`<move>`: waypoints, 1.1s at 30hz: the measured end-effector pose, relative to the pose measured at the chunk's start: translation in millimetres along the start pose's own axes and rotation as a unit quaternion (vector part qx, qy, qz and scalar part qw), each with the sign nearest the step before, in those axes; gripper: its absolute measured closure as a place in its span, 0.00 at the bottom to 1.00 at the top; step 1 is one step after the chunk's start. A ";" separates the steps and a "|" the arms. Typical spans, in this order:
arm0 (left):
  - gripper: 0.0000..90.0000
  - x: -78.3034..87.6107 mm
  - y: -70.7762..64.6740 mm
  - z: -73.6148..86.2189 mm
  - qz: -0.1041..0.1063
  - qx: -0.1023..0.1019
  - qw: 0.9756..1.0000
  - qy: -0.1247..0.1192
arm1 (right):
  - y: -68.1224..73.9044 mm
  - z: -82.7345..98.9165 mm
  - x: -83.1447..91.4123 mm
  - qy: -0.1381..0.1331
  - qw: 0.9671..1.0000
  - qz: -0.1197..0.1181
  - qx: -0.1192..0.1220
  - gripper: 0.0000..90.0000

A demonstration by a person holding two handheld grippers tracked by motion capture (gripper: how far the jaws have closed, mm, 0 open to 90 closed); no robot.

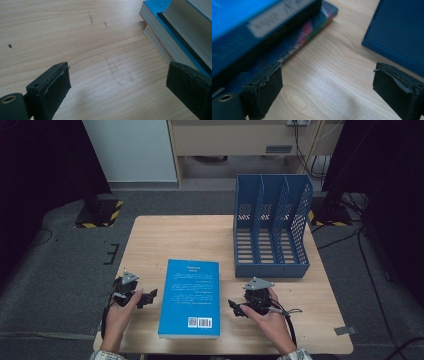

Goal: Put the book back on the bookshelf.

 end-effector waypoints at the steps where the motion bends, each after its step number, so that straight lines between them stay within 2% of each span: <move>1: 0.05 2.0 -0.8 -2.1 -0.002 -0.001 1.000 -0.001 | 1.5 -2.1 3.3 -0.005 1.000 -0.001 -0.002 0.10; 3: 0.06 8.3 -3.9 -8.5 -0.002 -0.006 1.000 -0.008 | 6.9 -10.3 13.8 -0.023 1.000 -0.006 -0.003 0.10; 6: 0.06 21.4 -11.1 -18.9 0.003 -0.015 1.000 -0.026 | 10.4 -17.2 21.2 -0.039 0.999 -0.007 0.004 0.10; 8: 0.06 29.4 -16.9 -24.7 0.008 -0.022 0.999 -0.031 | 13.1 -24.6 28.1 -0.047 0.999 -0.009 -0.001 0.10; 12: 0.06 45.1 -28.2 -37.0 0.014 -0.031 0.998 -0.047 | 24.2 -40.5 35.4 -0.062 0.998 -0.025 0.009 0.09; 13: 0.06 48.3 -31.9 -39.8 0.016 -0.033 0.998 -0.049 | 30.0 -45.0 34.6 -0.065 0.997 -0.034 0.016 0.09; 14: 0.06 52.3 -41.8 -44.7 0.029 -0.036 0.997 -0.056 | 39.5 -50.0 29.3 -0.058 0.997 -0.053 0.019 0.07; 15: 0.06 52.3 -41.8 -44.7 0.029 -0.036 0.997 -0.056 | 43.7 -52.2 25.8 -0.058 0.996 -0.060 0.019 0.07; 16: 0.06 53.3 -47.4 -46.0 0.039 -0.039 0.997 -0.056 | 43.7 -52.2 25.8 -0.058 0.996 -0.060 0.019 0.07; 19: 0.05 50.8 -63.0 -46.4 0.062 -0.051 0.996 -0.048 | 54.6 -56.4 15.4 -0.051 0.995 -0.083 0.019 0.06; 20: 0.05 46.5 -70.2 -46.0 0.072 -0.051 0.995 -0.049 | 59.5 -58.1 9.2 -0.045 0.995 -0.092 0.018 0.05; 21: 0.05 46.5 -70.2 -46.0 0.072 -0.051 0.995 -0.049 | 61.5 -58.7 6.7 -0.043 0.994 -0.097 0.018 0.05; 22: 0.05 44.4 -73.2 -45.5 0.082 -0.047 0.994 -0.049 | 63.2 -58.8 4.5 -0.040 0.994 -0.098 0.020 0.05; 27: 0.05 31.6 -83.5 -39.9 0.103 -0.046 0.993 -0.034 | 65.1 -58.3 -2.0 -0.035 0.994 -0.102 0.020 0.04; 29: 0.04 27.1 -87.5 -37.6 0.116 -0.043 0.992 -0.030 | 64.8 -57.6 -4.4 -0.033 0.994 -0.102 0.018 0.03; 30: 0.03 25.3 -89.3 -36.5 0.123 -0.042 0.991 -0.028 | 64.4 -56.6 -6.1 -0.034 0.993 -0.110 0.010 0.03; 32: 0.03 21.6 -94.0 -34.5 0.143 -0.031 0.989 -0.029 | 63.6 -55.3 -7.6 -0.037 0.992 -0.117 0.004 0.02; 33: 0.03 21.6 -94.0 -34.5 0.143 -0.031 0.989 -0.029 | 63.6 -55.3 -7.6 -0.037 0.992 -0.117 0.004 0.02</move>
Point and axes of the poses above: each handheld gripper's, and its own axes: x roughly backward along the jaws, z roughly out of its underside, y roughly to its left, the point moved 6 cm from there along -x, roughly forward along the jaws, and after that the axes turned 7 degrees about z, right-handed, at the moved point
